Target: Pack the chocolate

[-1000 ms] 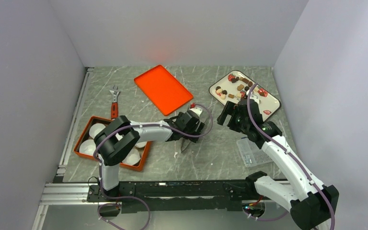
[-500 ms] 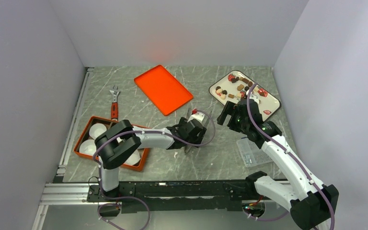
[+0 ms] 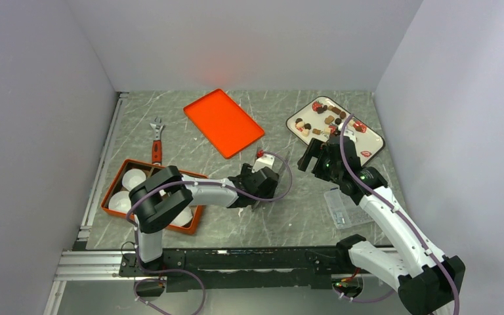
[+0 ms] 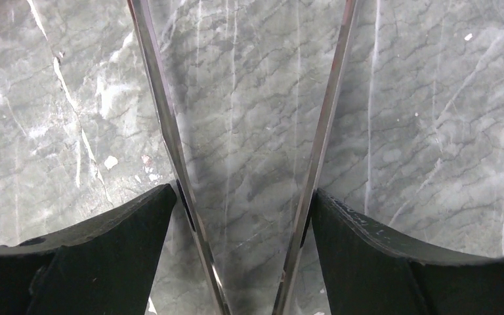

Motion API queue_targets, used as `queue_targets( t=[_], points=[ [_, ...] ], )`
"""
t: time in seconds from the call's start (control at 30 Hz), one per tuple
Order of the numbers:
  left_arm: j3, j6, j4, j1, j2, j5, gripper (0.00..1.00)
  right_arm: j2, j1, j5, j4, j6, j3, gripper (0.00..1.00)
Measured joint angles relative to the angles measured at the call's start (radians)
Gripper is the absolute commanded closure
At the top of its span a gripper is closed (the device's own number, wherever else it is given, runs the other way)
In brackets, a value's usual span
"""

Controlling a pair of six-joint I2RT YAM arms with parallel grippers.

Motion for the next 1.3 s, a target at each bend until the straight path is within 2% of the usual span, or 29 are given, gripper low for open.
queue_targets(
  t=[0.27, 0.53, 0.9, 1.3],
  points=[
    [0.014, -0.025, -0.014, -0.001, 0.011, -0.024, 0.32, 0.0, 0.0, 0.0, 0.0, 0.0, 0.0, 0.0],
    [0.015, 0.034, 0.006, -0.002, 0.011, -0.026, 0.46, -0.011, 0.0, 0.001, -0.027, 0.0, 0.015, 0.0],
    [0.011, 0.166, -0.077, 0.02, -0.143, -0.02, 0.47, -0.138, 0.0, 0.065, -0.079, 0.001, 0.143, 0.0],
    [0.169, 0.251, -0.151, 0.071, -0.193, 0.067, 0.51, -0.176, 0.0, 0.11, -0.121, 0.013, 0.192, 0.01]
  ],
)
